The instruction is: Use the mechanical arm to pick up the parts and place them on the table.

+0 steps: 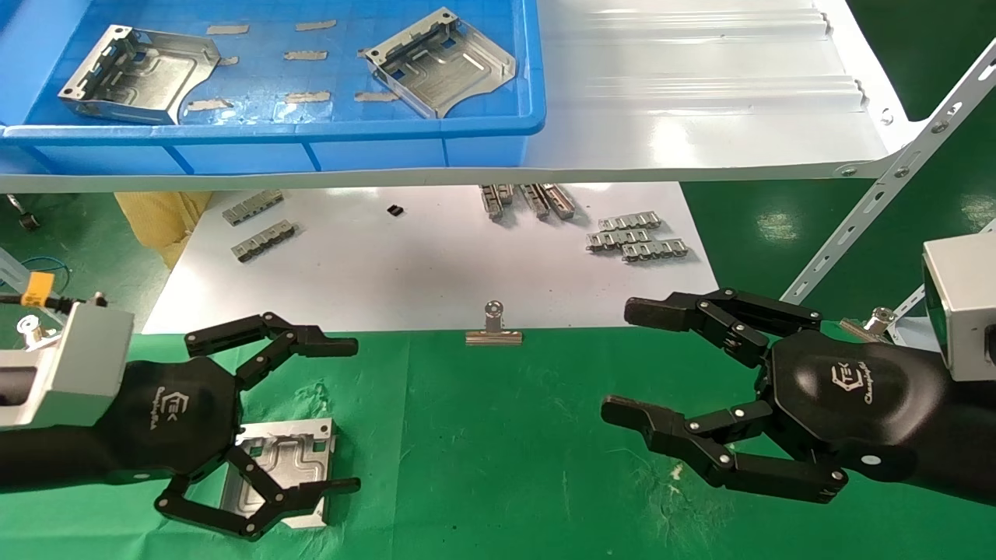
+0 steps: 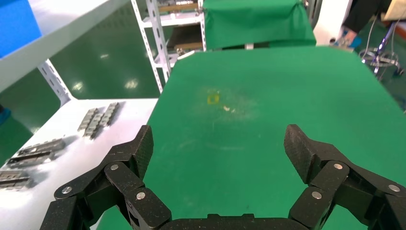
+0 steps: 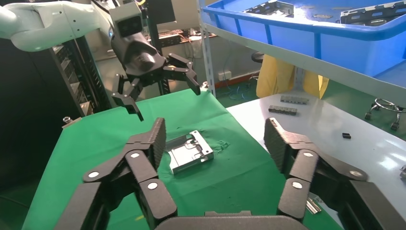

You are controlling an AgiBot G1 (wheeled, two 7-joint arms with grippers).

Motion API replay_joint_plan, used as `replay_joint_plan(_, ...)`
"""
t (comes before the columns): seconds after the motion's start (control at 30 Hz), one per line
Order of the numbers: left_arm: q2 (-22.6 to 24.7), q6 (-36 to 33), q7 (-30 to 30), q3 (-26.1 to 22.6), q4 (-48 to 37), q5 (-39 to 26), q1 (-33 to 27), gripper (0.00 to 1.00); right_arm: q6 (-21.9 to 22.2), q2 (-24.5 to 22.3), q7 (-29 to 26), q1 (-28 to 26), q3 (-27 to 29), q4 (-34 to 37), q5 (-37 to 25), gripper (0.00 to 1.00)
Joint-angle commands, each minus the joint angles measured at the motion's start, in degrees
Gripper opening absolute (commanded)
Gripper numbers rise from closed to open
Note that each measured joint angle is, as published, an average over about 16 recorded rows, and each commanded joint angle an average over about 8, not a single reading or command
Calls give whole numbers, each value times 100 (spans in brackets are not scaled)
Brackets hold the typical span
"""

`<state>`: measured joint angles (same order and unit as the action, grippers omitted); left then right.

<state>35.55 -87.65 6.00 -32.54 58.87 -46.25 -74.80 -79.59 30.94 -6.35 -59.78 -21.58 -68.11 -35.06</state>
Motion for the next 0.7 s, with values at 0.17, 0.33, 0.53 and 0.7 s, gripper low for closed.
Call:
replay_joint_plan(0.17, -12, 44, -378, 372, 332, 99, 298, 100, 0, 0, 0, 0, 0, 0, 0, 100)
replay_joint_plan(0.33, -22, 81, -691, 681, 607, 181, 546, 100, 0, 0, 0, 0, 0, 0, 0, 100)
replay_joint_plan(0.53, -34, 124, -1068, 1053, 938, 280, 844, 100, 0, 0, 0, 0, 0, 0, 0, 100)
replay_joint_plan(0.7, -44, 161, -1380, 1361, 1213, 362, 1091, 100, 0, 0, 0, 0, 0, 0, 0, 100)
